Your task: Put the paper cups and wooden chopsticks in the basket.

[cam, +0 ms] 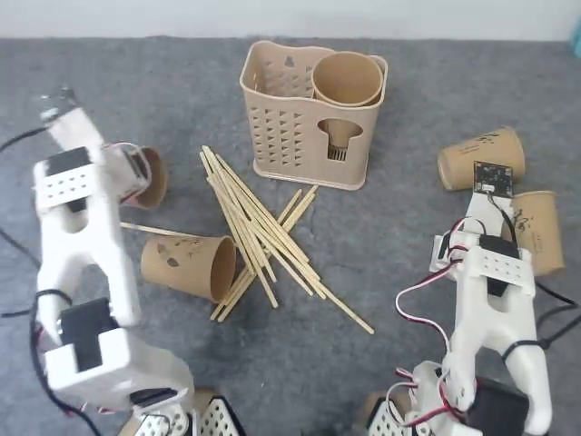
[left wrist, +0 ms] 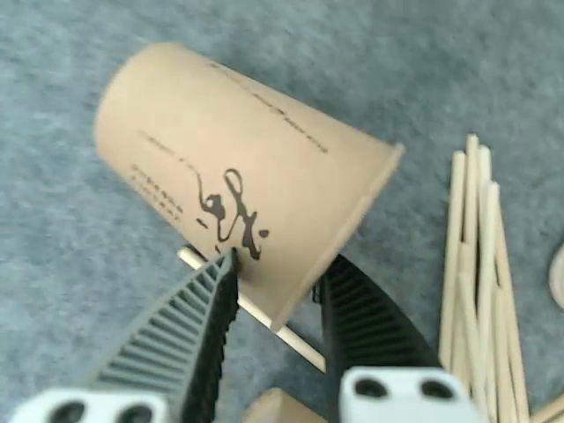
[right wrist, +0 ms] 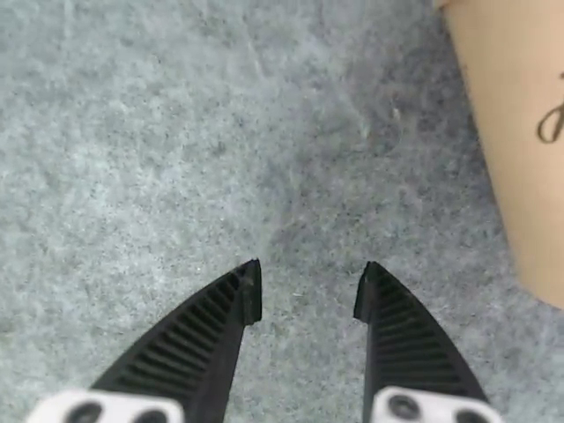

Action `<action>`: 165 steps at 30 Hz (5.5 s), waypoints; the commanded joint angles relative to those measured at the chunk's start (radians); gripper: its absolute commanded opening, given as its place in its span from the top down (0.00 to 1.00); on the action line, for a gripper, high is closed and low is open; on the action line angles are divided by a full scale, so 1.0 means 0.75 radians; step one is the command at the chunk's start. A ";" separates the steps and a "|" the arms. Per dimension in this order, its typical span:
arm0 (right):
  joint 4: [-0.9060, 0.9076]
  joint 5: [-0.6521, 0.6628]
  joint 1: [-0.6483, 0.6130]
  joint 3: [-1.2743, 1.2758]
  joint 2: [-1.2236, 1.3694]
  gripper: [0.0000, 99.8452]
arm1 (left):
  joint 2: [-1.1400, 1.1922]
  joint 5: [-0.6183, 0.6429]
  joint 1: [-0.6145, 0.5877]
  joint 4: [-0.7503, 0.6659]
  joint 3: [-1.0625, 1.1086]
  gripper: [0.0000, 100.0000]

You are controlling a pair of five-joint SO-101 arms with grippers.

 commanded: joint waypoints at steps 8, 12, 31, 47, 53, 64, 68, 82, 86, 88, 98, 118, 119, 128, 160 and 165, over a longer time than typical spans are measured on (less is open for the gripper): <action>-0.024 0.025 -0.011 -0.008 -0.044 0.81 | -0.012 0.004 -0.203 -0.008 -0.171 0.87; -0.024 0.025 -0.011 -0.008 -0.044 0.81 | -0.004 0.004 -0.268 -0.008 -0.208 0.87; -0.024 0.025 -0.011 0.004 -0.044 0.81 | -0.002 -0.123 -0.366 -0.421 0.036 0.99; -0.024 0.025 -0.011 0.006 -0.044 0.81 | -0.010 0.065 -0.356 0.262 -0.484 0.99; -0.024 0.025 -0.011 0.006 -0.044 0.81 | -0.004 0.188 -0.252 0.622 -0.817 0.99; -0.024 0.025 -0.011 0.006 -0.044 0.81 | -0.014 0.411 0.211 0.839 -1.396 0.99; -0.034 0.025 -0.011 0.008 -0.044 0.81 | -0.004 0.473 0.423 0.833 -1.597 0.99; -0.069 0.025 -0.013 0.027 -0.044 0.81 | 0.002 0.481 0.947 0.487 -1.691 0.99; -0.069 0.025 -0.040 0.029 -0.044 0.81 | 0.002 0.481 1.027 0.323 -1.480 0.99; -0.073 0.025 -0.040 0.029 -0.044 0.81 | 0.000 0.481 1.049 0.233 -1.341 0.99; -0.116 0.027 -0.040 0.029 -0.040 0.81 | 0.000 0.479 1.039 -0.029 -0.913 0.99; -0.103 0.027 -0.042 -0.025 0.058 0.81 | -0.018 0.473 0.927 0.370 -1.163 0.73; -0.103 0.027 -0.042 -0.025 0.058 0.81 | -0.016 0.471 0.917 0.440 -1.226 0.73; -0.042 0.039 -0.044 -0.027 0.050 0.81 | -0.065 0.282 0.622 0.908 -1.382 0.76; 0.142 0.051 -1.163 0.485 -1.214 0.81 | -1.076 -0.139 -0.505 -0.299 1.163 0.80; 0.064 0.010 -1.263 0.358 -1.136 0.81 | -0.835 -0.137 -0.505 -0.356 1.063 0.80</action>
